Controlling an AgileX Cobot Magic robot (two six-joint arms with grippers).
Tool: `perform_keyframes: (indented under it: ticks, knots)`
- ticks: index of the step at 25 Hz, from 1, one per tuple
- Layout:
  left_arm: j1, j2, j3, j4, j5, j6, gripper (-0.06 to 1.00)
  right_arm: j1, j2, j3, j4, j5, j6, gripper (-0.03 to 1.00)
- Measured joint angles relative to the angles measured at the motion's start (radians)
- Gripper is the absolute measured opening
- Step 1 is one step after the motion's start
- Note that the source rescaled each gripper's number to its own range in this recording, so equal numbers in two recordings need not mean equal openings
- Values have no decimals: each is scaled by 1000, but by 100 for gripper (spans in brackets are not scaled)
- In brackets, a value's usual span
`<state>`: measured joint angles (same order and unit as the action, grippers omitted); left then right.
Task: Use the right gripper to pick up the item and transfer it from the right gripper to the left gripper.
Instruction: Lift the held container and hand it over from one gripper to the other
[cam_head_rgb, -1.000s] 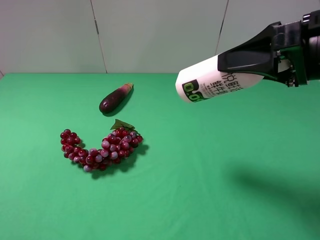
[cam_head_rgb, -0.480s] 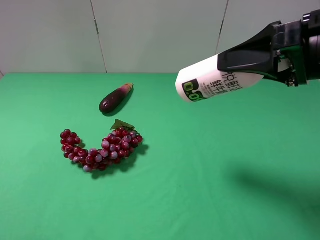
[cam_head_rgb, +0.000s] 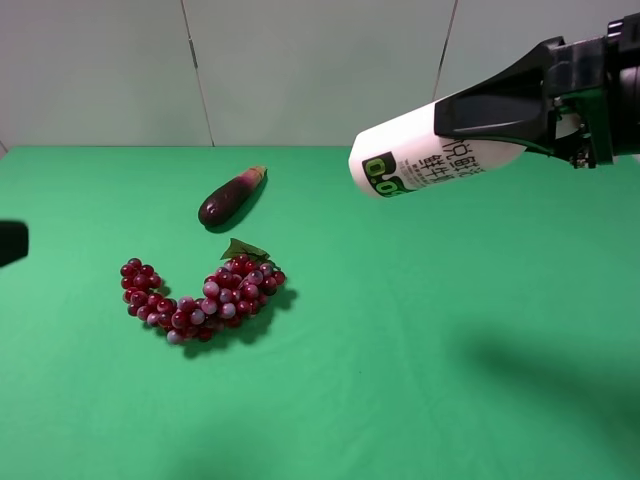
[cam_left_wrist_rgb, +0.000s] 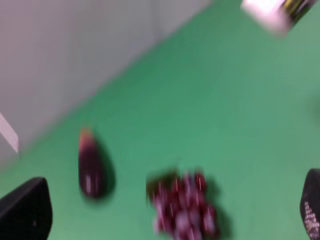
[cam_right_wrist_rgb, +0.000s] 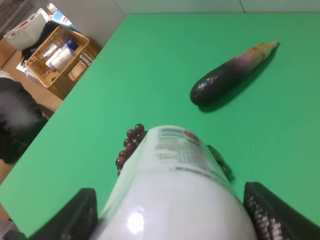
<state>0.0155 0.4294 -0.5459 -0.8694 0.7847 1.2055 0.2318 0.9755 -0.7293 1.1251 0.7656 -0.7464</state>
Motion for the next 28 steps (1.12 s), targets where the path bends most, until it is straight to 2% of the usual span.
perform_keyframes:
  ticks: [2, 5, 7, 11, 16, 28]
  knots:
    - [0, 56, -8, -117, -12, 174, 100, 0, 0, 0, 0, 0, -1, 9]
    - [0, 132, -13, -267, -17, 364, 100, 0, 0, 0, 0, 3, -1, 9]
    - [-3, 183, -13, -359, -12, 456, 100, 0, 0, 0, 0, 4, -1, 9]
    - [-42, 283, -13, -463, 22, 565, 100, 0, 0, 0, 0, 4, -3, 9]
    - [-69, 412, -31, -493, 63, 619, 100, 0, 0, 0, 0, 4, -4, 9]
    - [-69, 647, -202, -502, 191, 753, 100, 0, 0, 0, 0, 0, -6, 9]
